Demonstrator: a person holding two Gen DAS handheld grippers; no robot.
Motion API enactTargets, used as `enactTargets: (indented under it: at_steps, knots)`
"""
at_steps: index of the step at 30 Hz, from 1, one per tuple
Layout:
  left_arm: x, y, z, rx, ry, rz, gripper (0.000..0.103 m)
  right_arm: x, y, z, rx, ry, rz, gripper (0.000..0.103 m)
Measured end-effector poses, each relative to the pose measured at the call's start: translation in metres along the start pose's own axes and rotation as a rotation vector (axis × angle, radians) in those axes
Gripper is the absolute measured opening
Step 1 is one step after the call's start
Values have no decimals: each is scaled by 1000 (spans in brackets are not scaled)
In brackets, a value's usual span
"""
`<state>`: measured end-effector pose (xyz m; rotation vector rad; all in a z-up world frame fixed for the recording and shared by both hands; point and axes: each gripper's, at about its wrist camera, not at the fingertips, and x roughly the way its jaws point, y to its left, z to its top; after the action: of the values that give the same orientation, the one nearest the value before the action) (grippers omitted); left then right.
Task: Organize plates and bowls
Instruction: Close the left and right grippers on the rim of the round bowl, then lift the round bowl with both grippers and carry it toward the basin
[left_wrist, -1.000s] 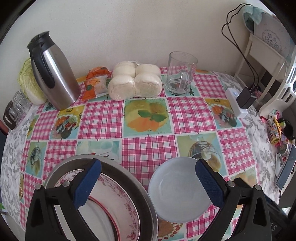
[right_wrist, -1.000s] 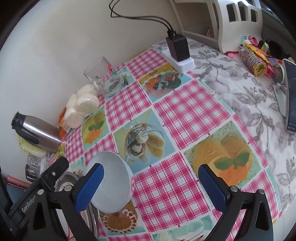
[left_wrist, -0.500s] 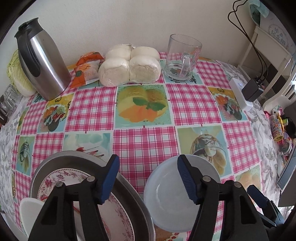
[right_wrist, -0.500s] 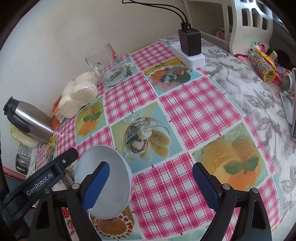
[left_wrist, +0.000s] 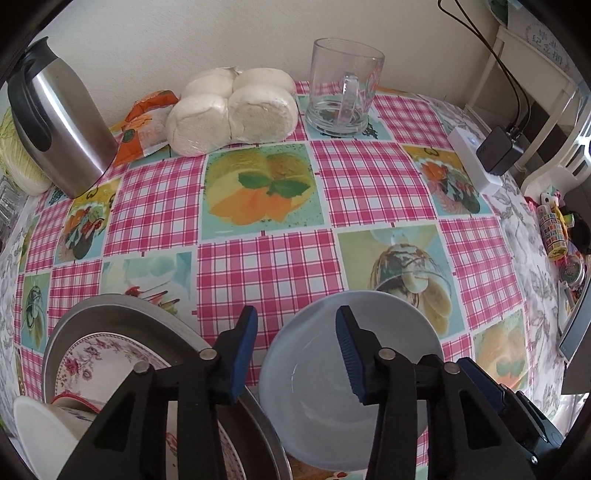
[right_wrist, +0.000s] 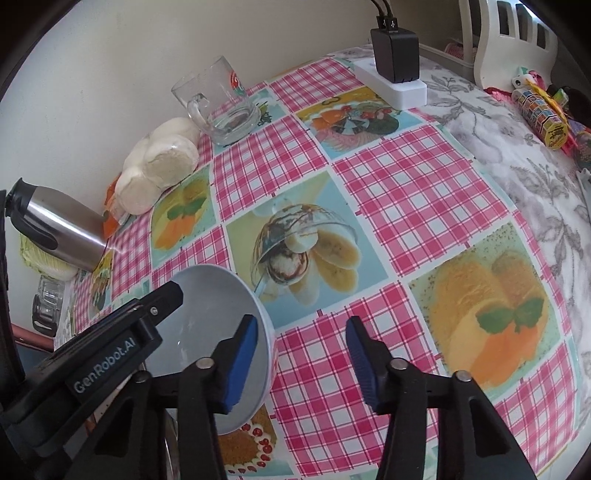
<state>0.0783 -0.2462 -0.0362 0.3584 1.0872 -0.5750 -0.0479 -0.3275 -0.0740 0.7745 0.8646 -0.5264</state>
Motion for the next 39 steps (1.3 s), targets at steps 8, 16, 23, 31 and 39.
enactTargets:
  at_steps: [8,16,23,31,39]
  knots:
    - [7,-2,-2,27,11,20,34,9,7,-3,-20,33,33,21]
    - [9,-8,-2,47,17,11,26,9,2,-2,6,30,30,14]
    - [13,-16,-6,53,44,-28,25,6,-13,1,50,19,15,14]
    - [20,-22,-10,63,57,-44,21,9,-20,0,72,25,11,14]
    - [19,-21,-10,54,53,-56,19,13,-17,-1,68,38,4,14]
